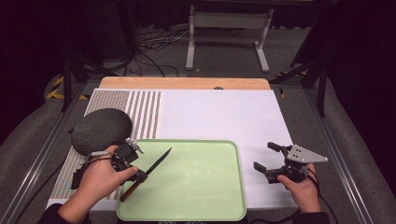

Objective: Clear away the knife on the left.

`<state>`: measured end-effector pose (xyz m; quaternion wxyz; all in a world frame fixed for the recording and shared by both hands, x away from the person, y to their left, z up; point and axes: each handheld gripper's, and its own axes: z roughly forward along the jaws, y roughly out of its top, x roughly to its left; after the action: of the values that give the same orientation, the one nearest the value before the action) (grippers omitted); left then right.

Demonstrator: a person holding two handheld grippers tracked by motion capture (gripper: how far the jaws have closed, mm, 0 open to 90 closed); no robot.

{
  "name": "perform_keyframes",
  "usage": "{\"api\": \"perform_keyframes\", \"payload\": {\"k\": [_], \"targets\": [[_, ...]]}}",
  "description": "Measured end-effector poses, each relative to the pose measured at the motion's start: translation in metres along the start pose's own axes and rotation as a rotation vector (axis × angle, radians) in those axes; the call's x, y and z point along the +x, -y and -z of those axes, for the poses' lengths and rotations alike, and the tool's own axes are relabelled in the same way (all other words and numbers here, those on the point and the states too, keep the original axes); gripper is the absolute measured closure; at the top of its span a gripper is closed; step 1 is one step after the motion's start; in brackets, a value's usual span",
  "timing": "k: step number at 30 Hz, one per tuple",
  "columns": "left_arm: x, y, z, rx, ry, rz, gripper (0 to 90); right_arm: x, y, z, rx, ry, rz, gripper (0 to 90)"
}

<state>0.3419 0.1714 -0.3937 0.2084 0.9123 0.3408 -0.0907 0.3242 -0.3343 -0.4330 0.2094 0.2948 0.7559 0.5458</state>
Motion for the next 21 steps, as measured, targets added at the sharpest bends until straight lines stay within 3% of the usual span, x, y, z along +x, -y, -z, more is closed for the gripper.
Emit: {"api": "perform_keyframes", "payload": {"k": [13,21], "targets": [[0.005,0.008,-0.025,-0.012,0.023,0.038,77.7,0.0,0.001,-0.002,0.005,-0.003,-0.003,4.2],[0.006,0.011,-0.028,-0.025,0.017,0.059,77.7,0.002,0.001,-0.005,0.014,-0.007,-0.001,4.1]]}}
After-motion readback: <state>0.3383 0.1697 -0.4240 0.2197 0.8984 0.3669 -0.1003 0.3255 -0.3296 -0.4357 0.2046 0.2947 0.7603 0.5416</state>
